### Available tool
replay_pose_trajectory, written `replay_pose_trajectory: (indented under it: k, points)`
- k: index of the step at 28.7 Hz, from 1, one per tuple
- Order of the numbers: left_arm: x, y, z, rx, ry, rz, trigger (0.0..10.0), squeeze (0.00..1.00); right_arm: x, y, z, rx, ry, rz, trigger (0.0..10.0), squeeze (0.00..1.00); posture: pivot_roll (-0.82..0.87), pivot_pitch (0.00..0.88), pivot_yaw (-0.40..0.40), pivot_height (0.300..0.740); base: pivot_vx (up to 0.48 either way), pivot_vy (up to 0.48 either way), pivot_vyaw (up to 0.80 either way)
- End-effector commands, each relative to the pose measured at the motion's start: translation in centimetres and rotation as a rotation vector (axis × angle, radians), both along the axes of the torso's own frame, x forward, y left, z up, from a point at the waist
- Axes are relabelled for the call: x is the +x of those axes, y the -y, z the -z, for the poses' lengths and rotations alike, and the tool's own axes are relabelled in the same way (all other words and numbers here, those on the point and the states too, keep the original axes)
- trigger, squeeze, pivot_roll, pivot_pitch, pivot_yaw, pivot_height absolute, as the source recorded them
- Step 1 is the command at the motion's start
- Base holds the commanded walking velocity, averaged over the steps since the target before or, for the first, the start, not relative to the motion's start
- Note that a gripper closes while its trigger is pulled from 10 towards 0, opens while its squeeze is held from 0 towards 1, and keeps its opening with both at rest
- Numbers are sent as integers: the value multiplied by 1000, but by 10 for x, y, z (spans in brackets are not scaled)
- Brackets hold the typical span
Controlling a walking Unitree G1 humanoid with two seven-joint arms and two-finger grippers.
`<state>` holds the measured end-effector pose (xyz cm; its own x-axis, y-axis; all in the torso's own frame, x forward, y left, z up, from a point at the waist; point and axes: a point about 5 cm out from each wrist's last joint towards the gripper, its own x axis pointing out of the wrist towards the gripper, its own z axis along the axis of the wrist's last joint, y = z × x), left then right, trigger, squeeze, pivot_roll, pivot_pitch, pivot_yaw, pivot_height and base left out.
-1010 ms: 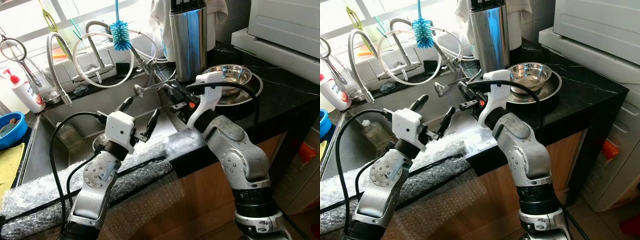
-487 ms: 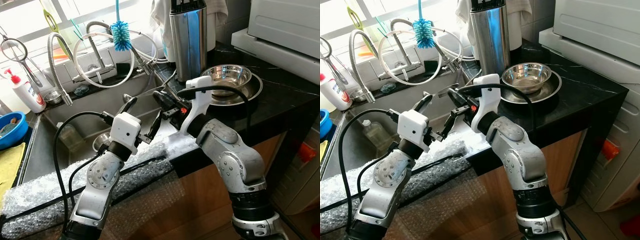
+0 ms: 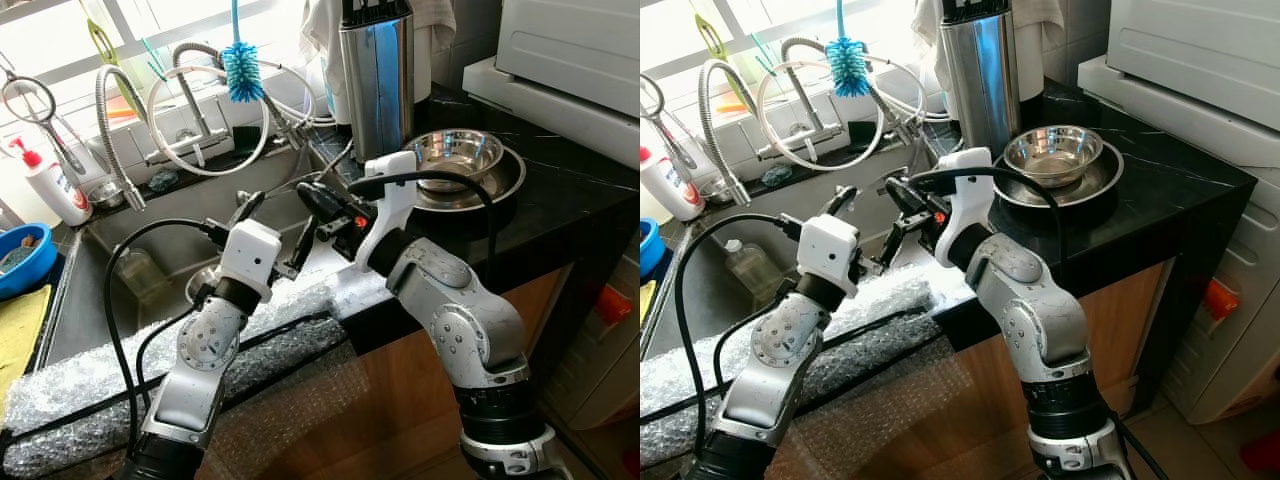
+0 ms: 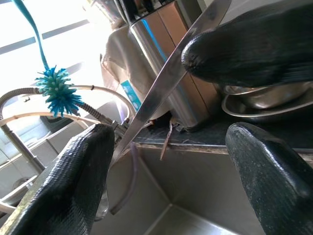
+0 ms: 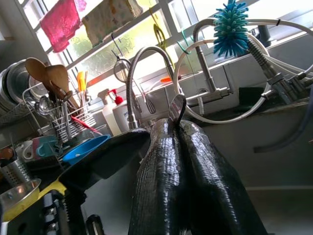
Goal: Kitchen organization
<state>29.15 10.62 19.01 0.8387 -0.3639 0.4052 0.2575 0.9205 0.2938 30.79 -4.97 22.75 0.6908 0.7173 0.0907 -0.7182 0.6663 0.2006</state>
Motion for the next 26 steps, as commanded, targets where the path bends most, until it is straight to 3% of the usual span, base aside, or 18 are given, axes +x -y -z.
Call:
replay_pose_trajectory:
  k: [1, 4, 7, 14, 15, 16, 17, 18, 19, 20, 26]
  points:
    - [4, -9, -4, -29, 14, -35, 10000, 0, -7, -11, -3, 11, 8, -44, 10000, 0, -151, 0, 215, 740, 0, 0, 0]
    - [4, -9, -6, -46, 19, -35, 10000, 0, -7, -11, -3, 11, 6, -46, 10000, 0, -151, 0, 214, 740, 0, 0, 0]
    - [6, -12, -14, -123, 40, -56, 10000, 0, -9, -16, -1, 15, -7, -59, 10000, 0, -150, 0, 215, 740, 0, 0, 0]
    - [6, -11, -12, -115, 32, -48, 10000, 0, -11, -18, 0, 18, -9, -64, 10000, 0, -152, 0, 217, 740, 0, 0, 0]
    - [6, -10, -12, -116, 25, -47, 9098, 0, -11, -18, 0, 19, -9, -64, 10000, 0, -151, 0, 217, 740, 0, 0, 0]
    - [6, -10, -12, -116, 25, -47, 9098, 0, -11, -18, 0, 19, -9, -64, 10000, 0, -151, 0, 217, 740, 0, 0, 0]
    - [7, -10, -11, -119, 19, -44, 6941, 0, -11, -18, 0, 19, -9, -63, 10000, 0, -150, 0, 216, 740, 0, 0, 0]
    - [7, -10, -10, -119, 18, -43, 3765, 0, -10, -18, 0, 19, -9, -62, 10000, 0, -151, 0, 216, 740, 0, 0, 0]
    - [6, -10, -10, -119, 18, -43, 3765, 0, -10, -17, 0, 18, -8, -62, 10000, 0, -151, 0, 216, 740, 0, 0, 0]
    - [6, -10, -9, -115, 14, -38, 0, 0, -10, -17, 0, 18, -8, -60, 10000, 0, -150, 0, 216, 740, 0, 0, 0]
    - [5, -10, -5, -105, 0, -29, 0, 0, -8, -14, -1, 18, -3, -45, 10000, 0, -149, 0, 215, 740, 0, 0, 0]
